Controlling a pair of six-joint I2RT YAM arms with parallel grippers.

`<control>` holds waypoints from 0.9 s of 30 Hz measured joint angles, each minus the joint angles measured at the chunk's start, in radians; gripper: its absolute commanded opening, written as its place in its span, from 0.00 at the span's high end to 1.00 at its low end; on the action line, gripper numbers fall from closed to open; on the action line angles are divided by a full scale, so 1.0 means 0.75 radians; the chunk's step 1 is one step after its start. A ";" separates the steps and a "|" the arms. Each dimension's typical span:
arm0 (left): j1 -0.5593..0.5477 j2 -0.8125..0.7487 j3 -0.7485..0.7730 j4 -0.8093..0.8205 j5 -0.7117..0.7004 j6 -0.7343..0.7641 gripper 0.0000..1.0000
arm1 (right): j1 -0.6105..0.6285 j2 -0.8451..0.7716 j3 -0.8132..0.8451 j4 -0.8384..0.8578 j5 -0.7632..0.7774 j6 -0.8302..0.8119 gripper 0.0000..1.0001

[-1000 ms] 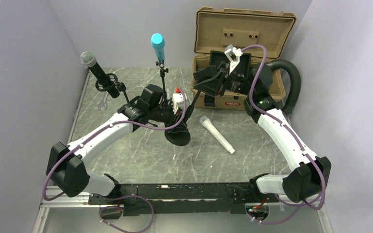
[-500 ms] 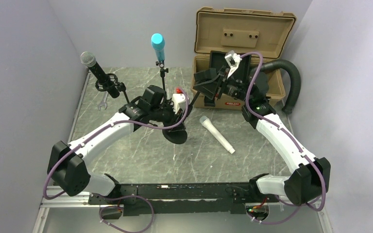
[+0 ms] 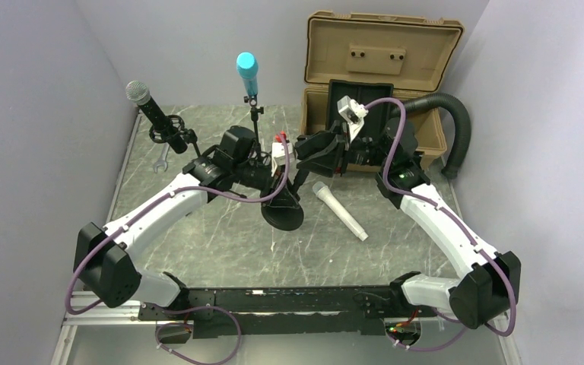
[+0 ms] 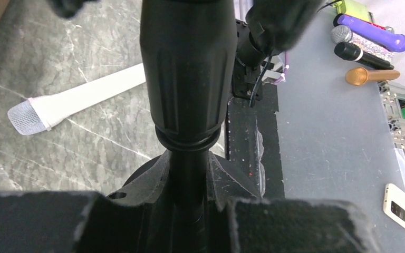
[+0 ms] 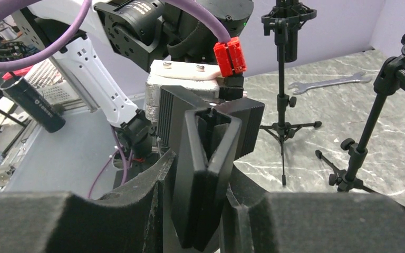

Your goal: Remove the microphone from the stand

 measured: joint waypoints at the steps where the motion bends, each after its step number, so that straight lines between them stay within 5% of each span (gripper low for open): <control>1: 0.000 0.000 0.000 0.004 -0.006 0.003 1.00 | -0.001 -0.002 0.000 -0.002 0.003 -0.004 0.52; 4: 0.001 -0.006 0.000 0.034 -0.023 -0.017 1.00 | -0.001 -0.002 -0.005 -0.035 0.007 -0.050 0.19; 8: 0.012 -0.043 -0.005 0.095 -0.081 -0.025 1.00 | -0.010 -0.002 -0.019 -0.102 0.014 -0.105 0.02; 20: 0.071 -0.258 -0.163 0.161 -0.215 0.016 1.00 | -0.160 -0.168 -0.043 -0.183 0.019 -0.169 0.00; 27: 0.185 -0.616 -0.327 0.119 -0.423 0.113 1.00 | -0.215 -0.226 -0.047 -0.248 0.050 -0.255 0.00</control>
